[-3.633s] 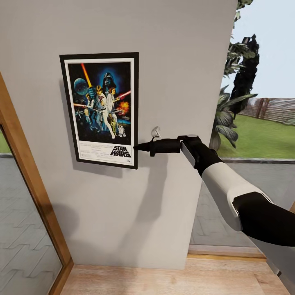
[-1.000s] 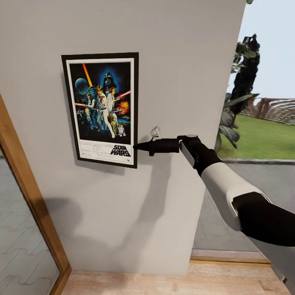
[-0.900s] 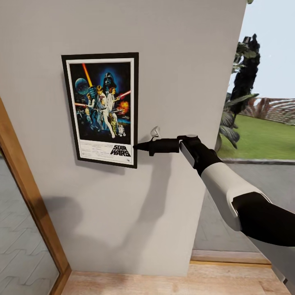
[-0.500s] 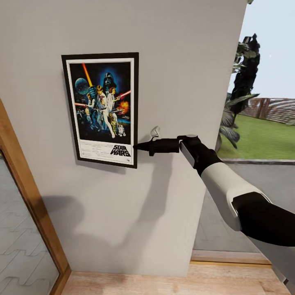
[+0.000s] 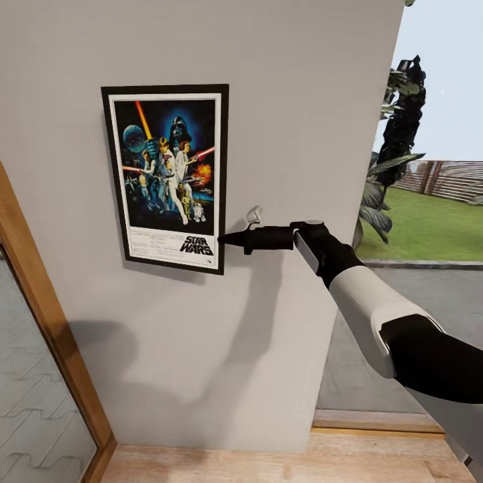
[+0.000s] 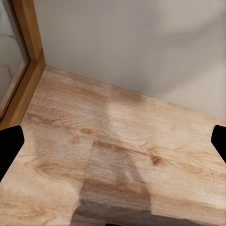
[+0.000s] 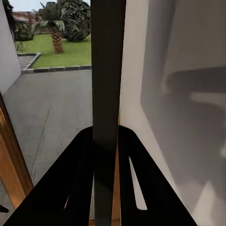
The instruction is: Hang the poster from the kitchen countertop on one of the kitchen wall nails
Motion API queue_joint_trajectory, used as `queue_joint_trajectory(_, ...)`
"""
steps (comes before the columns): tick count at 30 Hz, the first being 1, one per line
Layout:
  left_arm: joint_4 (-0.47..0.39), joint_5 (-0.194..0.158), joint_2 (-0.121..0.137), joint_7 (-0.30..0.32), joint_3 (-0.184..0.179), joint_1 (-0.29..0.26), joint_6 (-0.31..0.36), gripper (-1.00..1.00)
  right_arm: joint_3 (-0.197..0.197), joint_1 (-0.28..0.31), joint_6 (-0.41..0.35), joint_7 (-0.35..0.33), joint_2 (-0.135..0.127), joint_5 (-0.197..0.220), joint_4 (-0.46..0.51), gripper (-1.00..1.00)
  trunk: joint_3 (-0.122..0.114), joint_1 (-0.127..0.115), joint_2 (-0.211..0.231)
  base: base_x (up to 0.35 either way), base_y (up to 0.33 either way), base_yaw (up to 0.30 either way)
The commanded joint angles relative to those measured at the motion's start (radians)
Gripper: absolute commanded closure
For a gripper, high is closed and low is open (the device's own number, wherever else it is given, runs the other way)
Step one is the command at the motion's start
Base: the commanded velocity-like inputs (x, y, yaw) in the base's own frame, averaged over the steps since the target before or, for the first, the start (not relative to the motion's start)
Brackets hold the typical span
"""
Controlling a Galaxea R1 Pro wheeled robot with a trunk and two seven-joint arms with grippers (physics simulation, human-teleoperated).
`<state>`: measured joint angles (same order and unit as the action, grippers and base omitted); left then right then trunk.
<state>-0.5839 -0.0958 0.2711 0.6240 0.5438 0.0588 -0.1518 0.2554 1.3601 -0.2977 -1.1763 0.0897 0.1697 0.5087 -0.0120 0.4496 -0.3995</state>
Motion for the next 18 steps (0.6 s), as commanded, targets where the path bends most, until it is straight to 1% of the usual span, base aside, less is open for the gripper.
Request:
queue_joint_trajectory(1,0.000,-0.007,0.000,0.005,0.001,0.001,0.002,-1.00,0.004,0.001,-0.014,-0.003,-0.001,0.012,-0.001,1.00,0.000,0.000,-0.001,0.000,0.000,0.000)
queue_joint_trajectory(18,0.006,-0.007,0.007,0.005,0.001,0.001,0.000,-1.00,0.005,0.000,-0.014,0.000,0.001,0.008,0.001,1.00,0.000,0.000,-0.001,0.000,0.000,0.000)
